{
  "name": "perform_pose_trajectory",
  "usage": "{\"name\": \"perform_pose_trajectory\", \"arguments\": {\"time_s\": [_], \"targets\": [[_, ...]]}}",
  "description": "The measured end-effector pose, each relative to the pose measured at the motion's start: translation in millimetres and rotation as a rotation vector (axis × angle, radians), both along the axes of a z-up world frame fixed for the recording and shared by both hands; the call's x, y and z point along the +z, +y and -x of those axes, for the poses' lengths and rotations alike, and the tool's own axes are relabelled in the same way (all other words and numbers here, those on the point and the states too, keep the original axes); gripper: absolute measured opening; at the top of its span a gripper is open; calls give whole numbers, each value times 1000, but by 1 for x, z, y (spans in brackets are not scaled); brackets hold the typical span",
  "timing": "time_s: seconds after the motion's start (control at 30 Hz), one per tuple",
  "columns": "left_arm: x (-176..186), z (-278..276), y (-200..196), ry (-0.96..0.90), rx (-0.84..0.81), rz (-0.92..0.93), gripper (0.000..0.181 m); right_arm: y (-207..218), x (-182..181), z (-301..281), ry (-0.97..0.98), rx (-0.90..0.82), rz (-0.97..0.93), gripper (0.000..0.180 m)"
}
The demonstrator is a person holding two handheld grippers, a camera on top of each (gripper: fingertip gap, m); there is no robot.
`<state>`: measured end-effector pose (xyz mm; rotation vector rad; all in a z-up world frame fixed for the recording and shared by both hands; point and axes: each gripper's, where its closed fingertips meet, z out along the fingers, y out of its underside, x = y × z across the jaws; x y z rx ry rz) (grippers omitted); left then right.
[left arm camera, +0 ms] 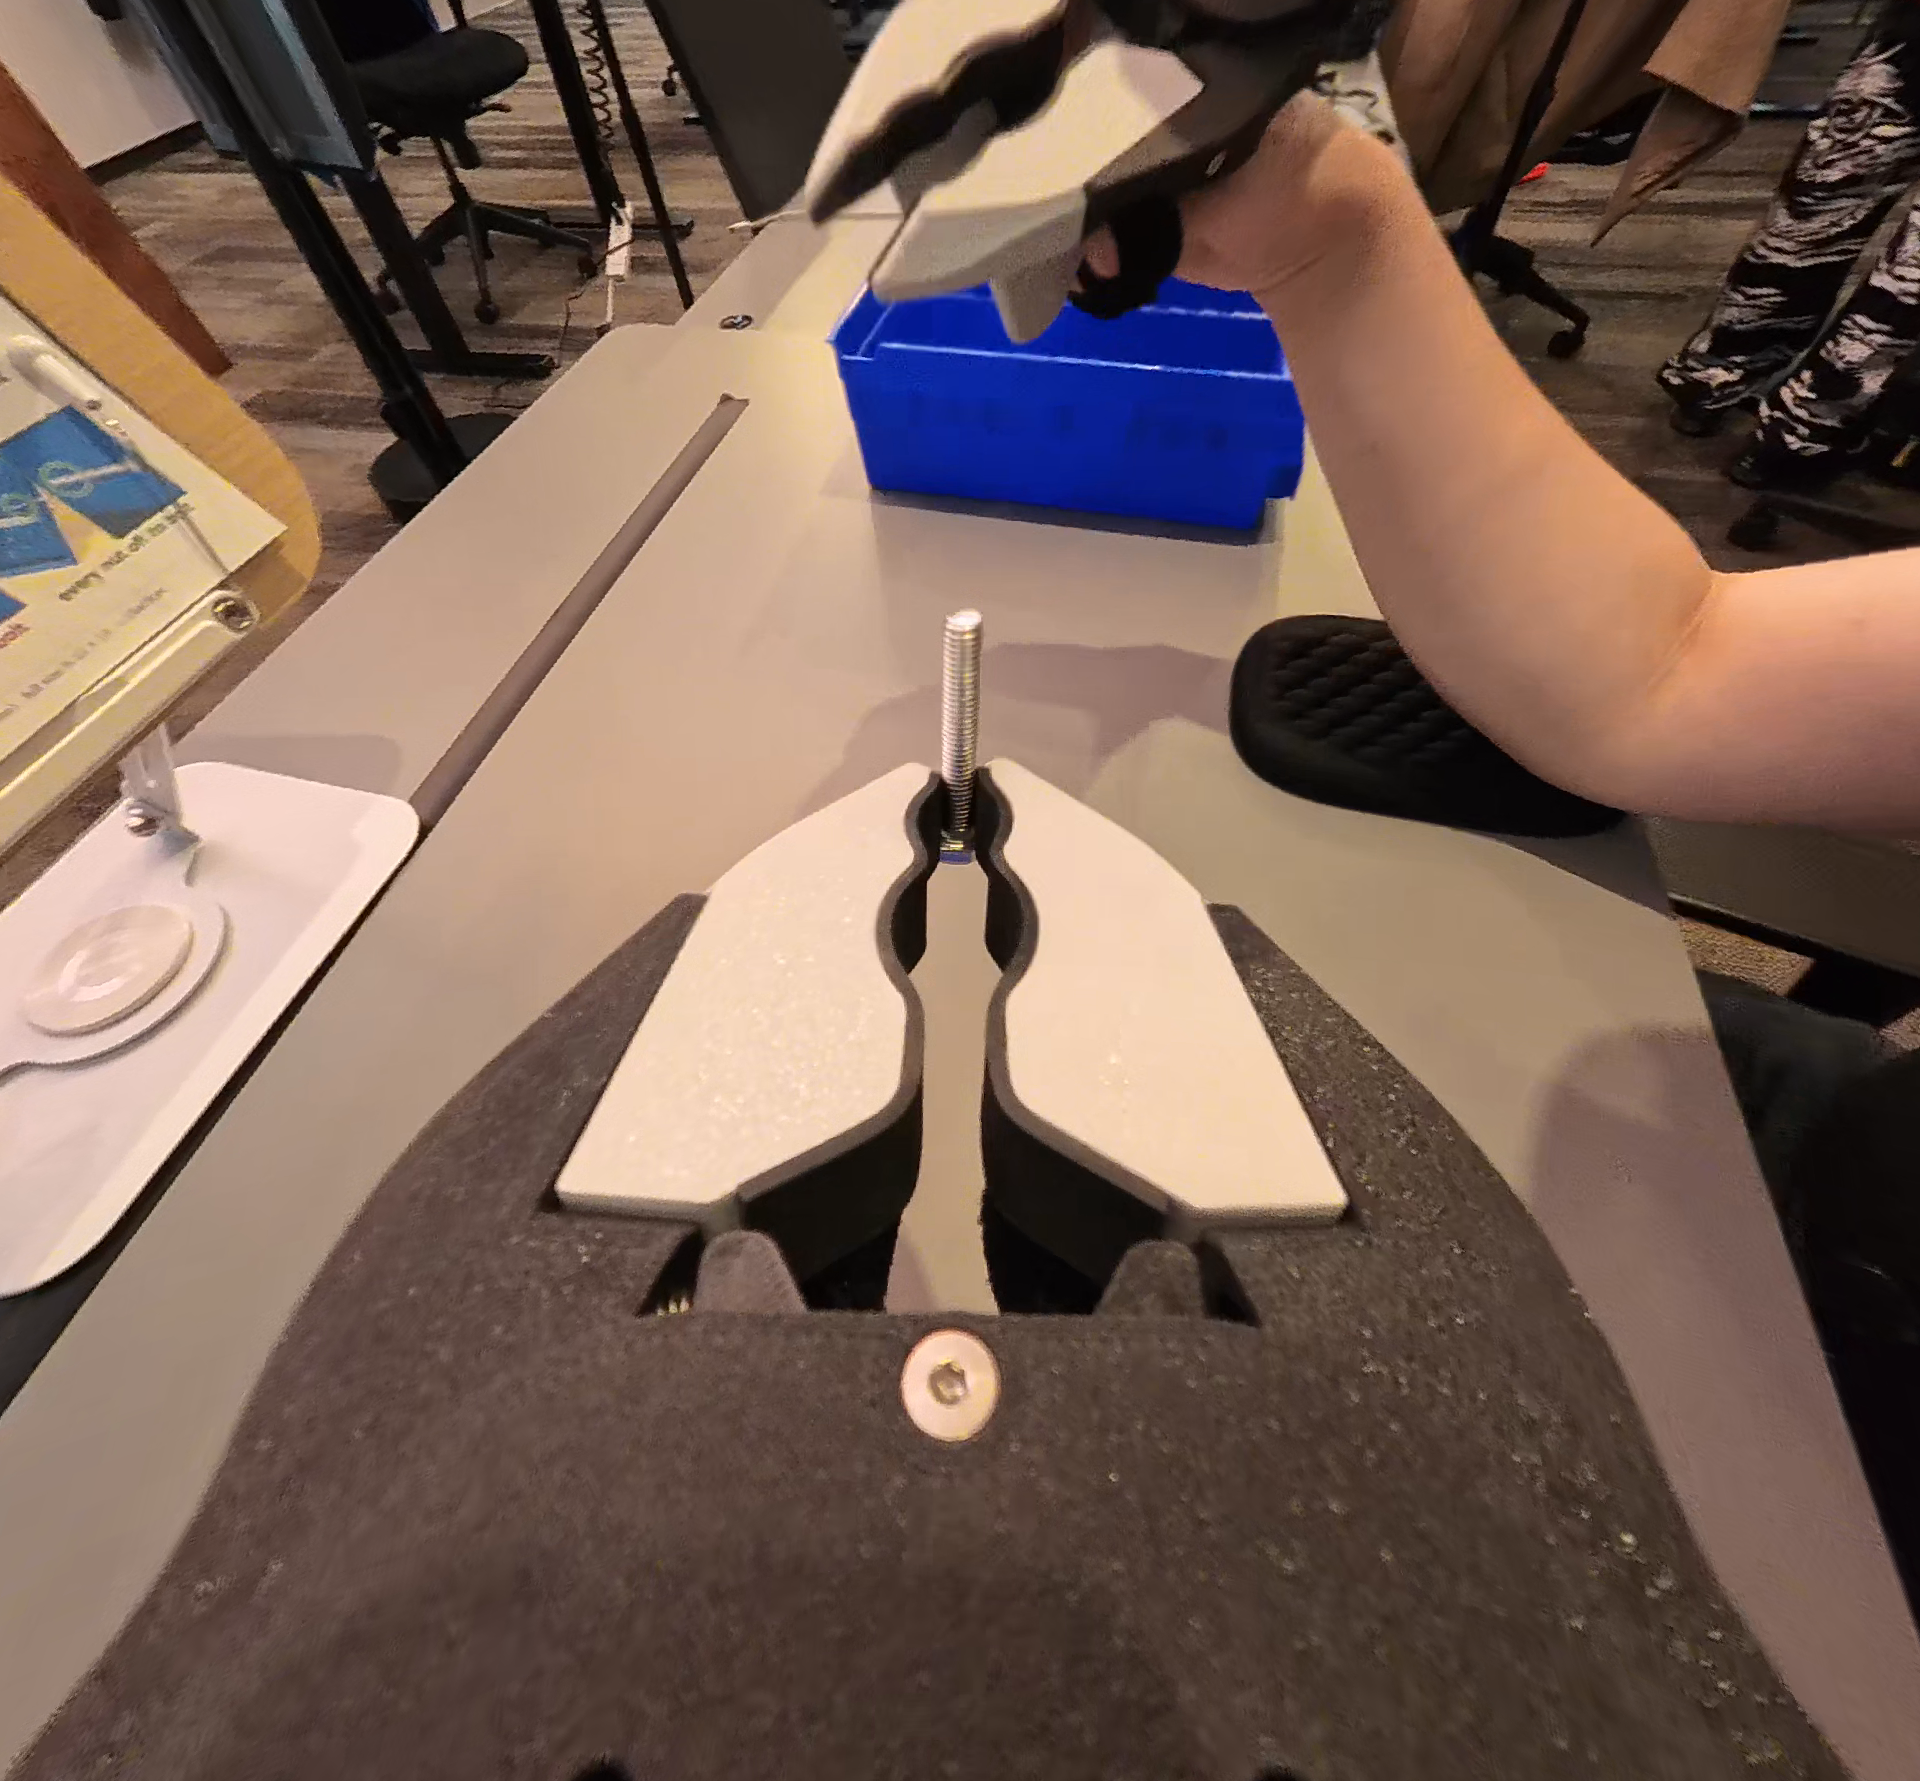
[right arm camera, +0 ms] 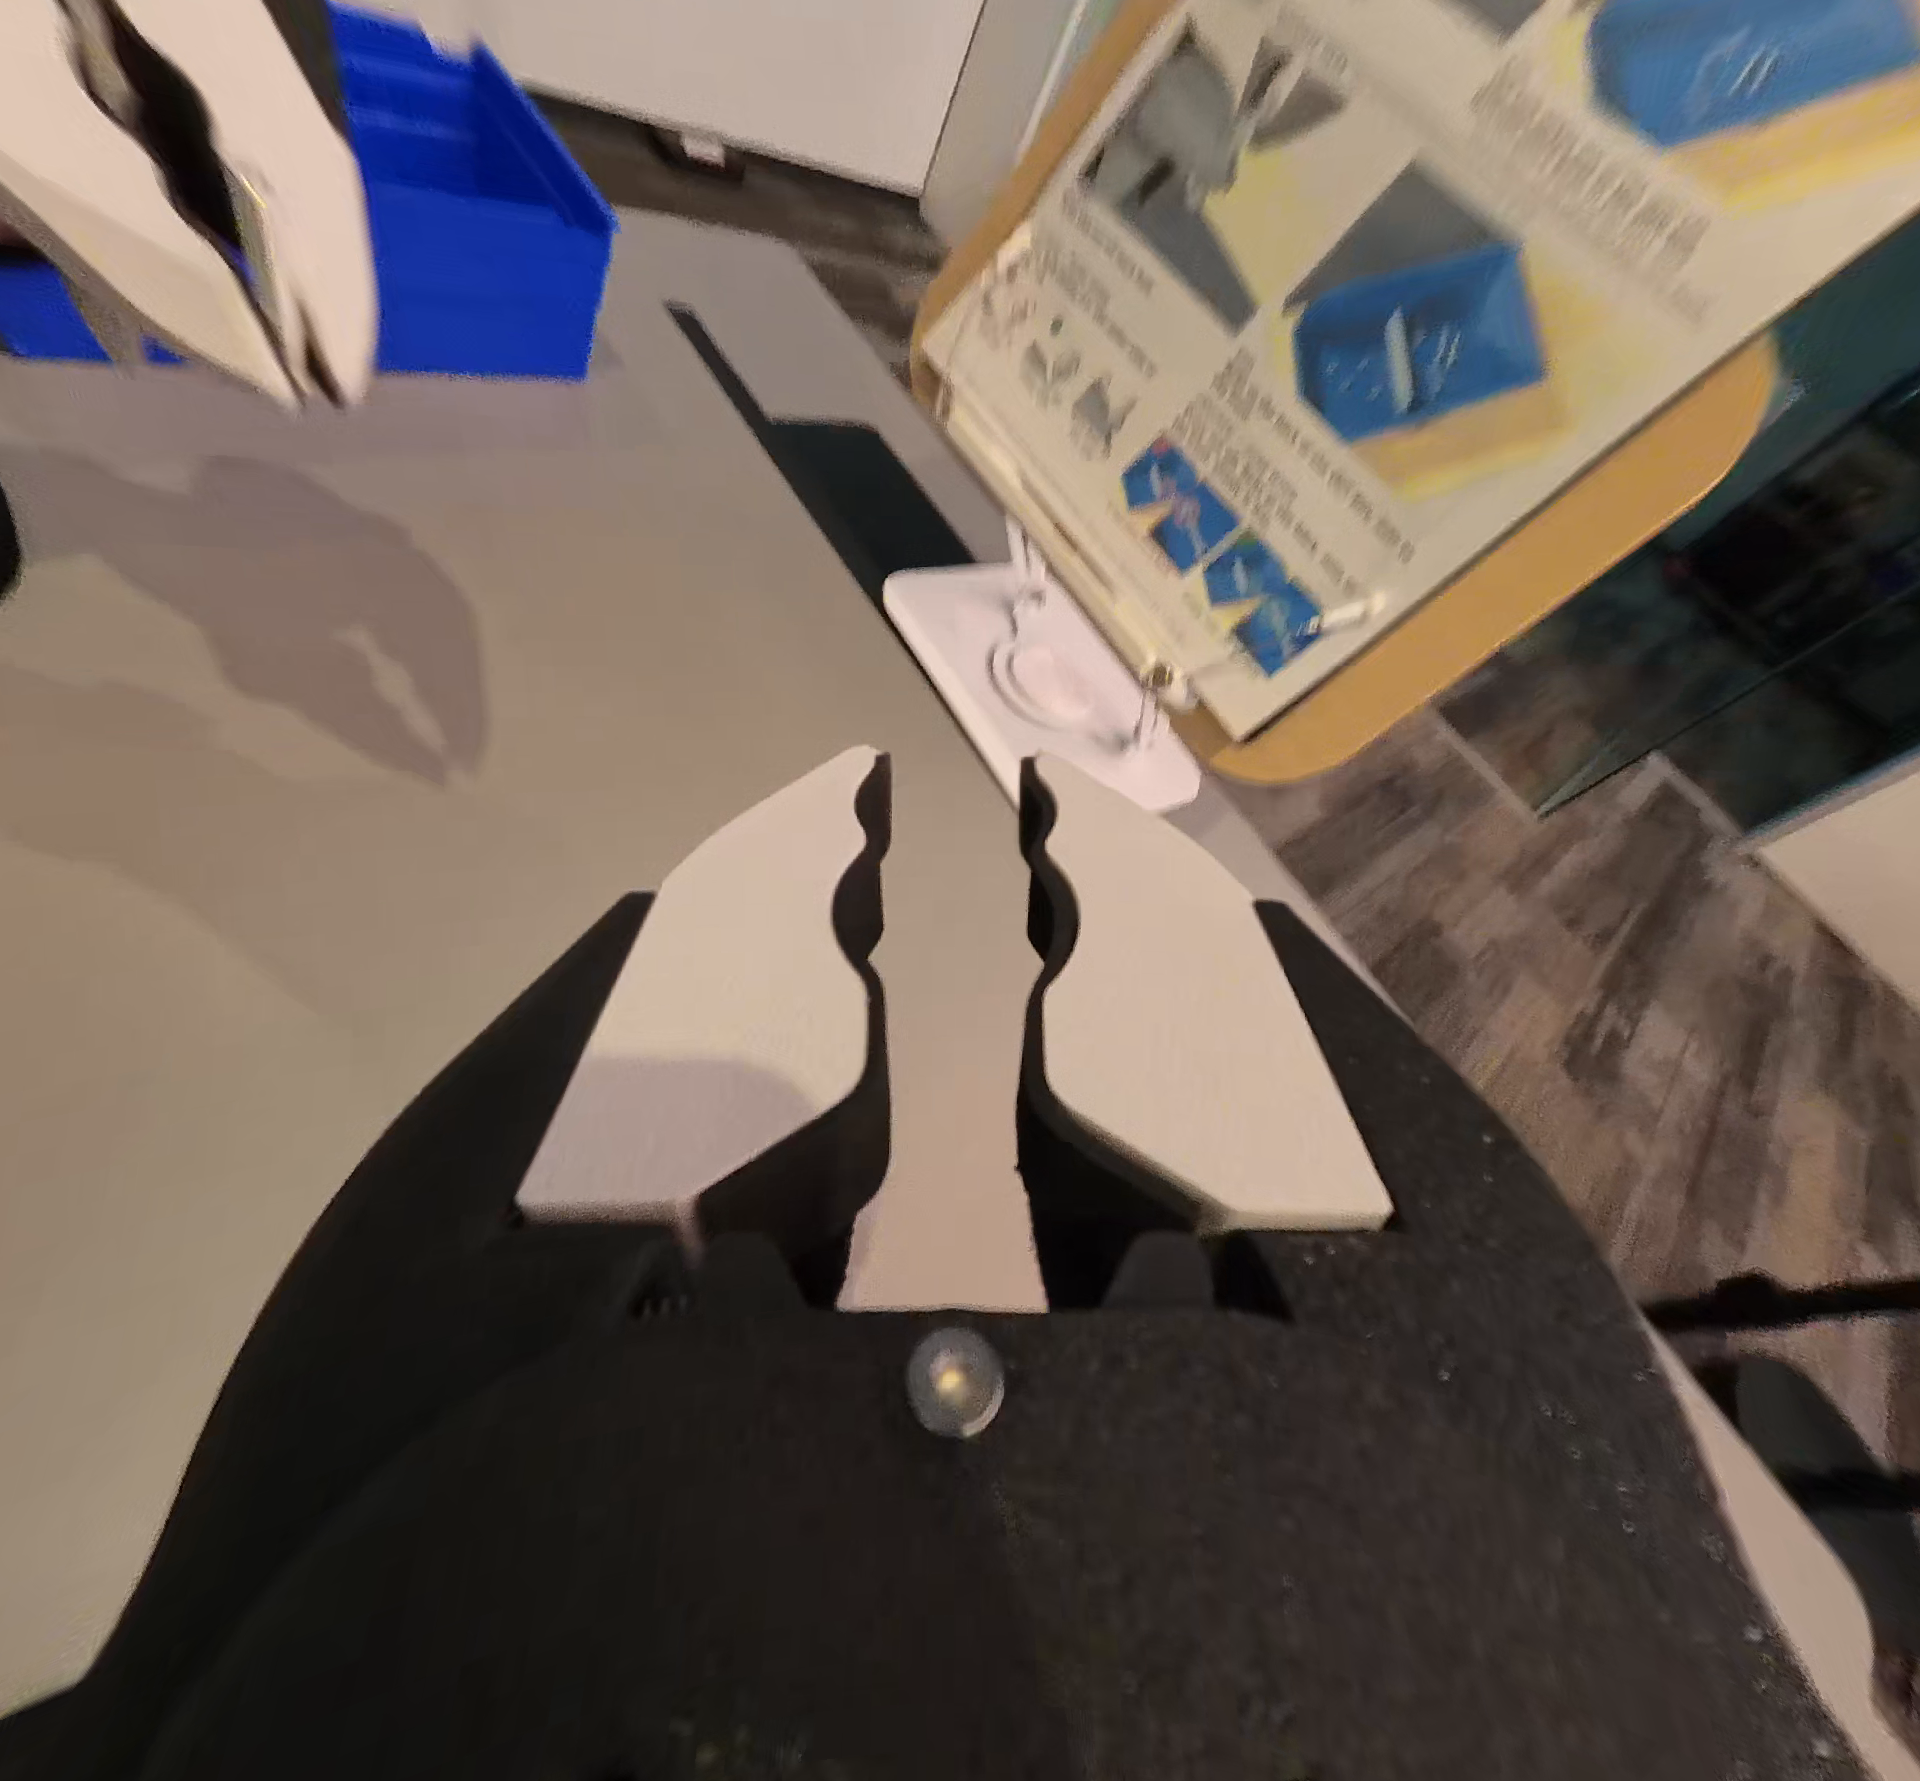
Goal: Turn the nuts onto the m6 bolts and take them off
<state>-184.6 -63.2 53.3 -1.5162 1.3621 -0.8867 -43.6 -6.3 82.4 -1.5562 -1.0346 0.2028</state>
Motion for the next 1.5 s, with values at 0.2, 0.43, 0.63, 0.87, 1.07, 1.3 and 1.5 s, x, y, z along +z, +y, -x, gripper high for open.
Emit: {"name": "perform_pose_trajectory", "arguments": {"time_s": [0.2, 0.43, 0.63, 0.87, 1.07, 1.3, 1.5], "targets": [[-4, -15, -12, 26, -46, -10, 5, -47, 49, 20, 172, 78, -89, 22], [7, -23, -35, 24, -87, -80, 5, -109, 52, 19, 220, 84, -24, 21], [6, -27, -45, 29, -112, -83, 5, -158, 24, 20, 131, 63, 49, 21], [7, -31, -56, 32, -132, -90, 5, -204, 1, 28, 118, -30, 156, 22], [17, -30, -76, 18, -159, -135, 5, -259, -12, 43, 124, -37, 227, 22], [33, -23, -90, -37, -195, -135, 5, -323, -46, 58, 89, -56, 313, 23], [33, -22, -98, -50, -237, -117, 5, -350, -73, 60, 46, -160, 388, 25]]}}
